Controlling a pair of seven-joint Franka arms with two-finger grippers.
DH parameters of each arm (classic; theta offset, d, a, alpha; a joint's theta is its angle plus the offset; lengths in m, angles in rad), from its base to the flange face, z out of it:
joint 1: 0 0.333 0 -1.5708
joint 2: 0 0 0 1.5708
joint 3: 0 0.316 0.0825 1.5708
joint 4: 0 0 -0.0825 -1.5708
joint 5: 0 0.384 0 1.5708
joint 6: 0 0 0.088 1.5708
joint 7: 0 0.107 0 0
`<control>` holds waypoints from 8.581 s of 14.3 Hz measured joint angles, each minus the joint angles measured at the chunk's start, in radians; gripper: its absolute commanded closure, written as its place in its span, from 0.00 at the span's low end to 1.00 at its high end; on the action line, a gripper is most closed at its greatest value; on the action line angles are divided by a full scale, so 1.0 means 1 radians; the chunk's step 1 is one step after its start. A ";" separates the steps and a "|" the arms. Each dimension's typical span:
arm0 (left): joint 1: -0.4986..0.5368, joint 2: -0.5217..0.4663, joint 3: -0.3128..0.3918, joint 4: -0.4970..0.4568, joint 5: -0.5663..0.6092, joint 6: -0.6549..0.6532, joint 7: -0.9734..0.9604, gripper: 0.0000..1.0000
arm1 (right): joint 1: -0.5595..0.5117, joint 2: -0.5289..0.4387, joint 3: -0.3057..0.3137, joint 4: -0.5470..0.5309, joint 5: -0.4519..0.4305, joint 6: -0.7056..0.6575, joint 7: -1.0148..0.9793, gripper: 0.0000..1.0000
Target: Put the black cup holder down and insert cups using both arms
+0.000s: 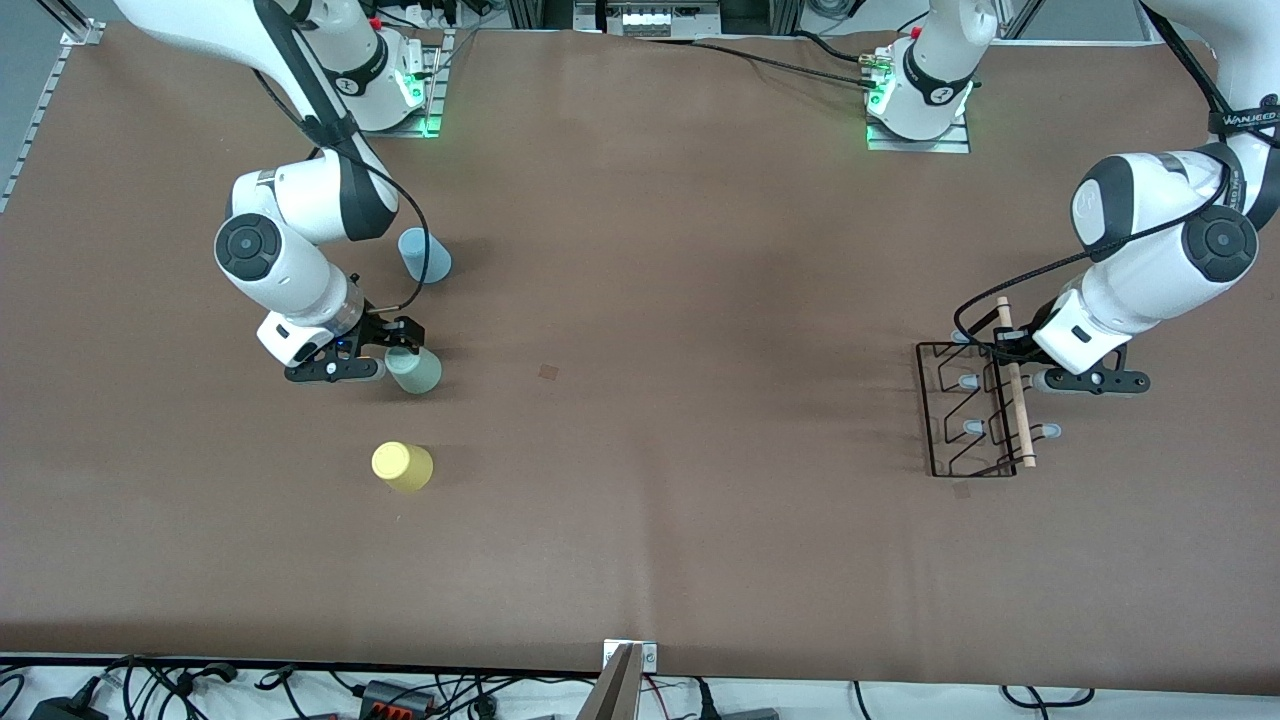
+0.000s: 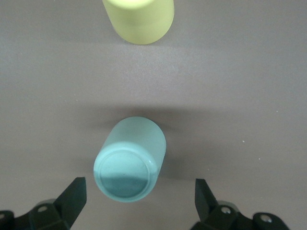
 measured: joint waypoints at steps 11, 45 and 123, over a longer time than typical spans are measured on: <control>-0.065 0.011 -0.349 0.281 -0.001 -0.308 -0.446 0.98 | 0.010 0.067 0.000 -0.018 0.000 0.084 0.034 0.00; 0.024 0.115 -0.365 0.650 0.158 -0.639 -0.231 0.00 | 0.398 -0.094 0.163 0.331 0.041 -0.268 0.866 0.94; 0.103 -0.179 -0.028 0.458 0.062 -0.663 0.072 0.00 | 0.509 0.307 0.038 0.714 -0.102 -0.150 0.660 0.93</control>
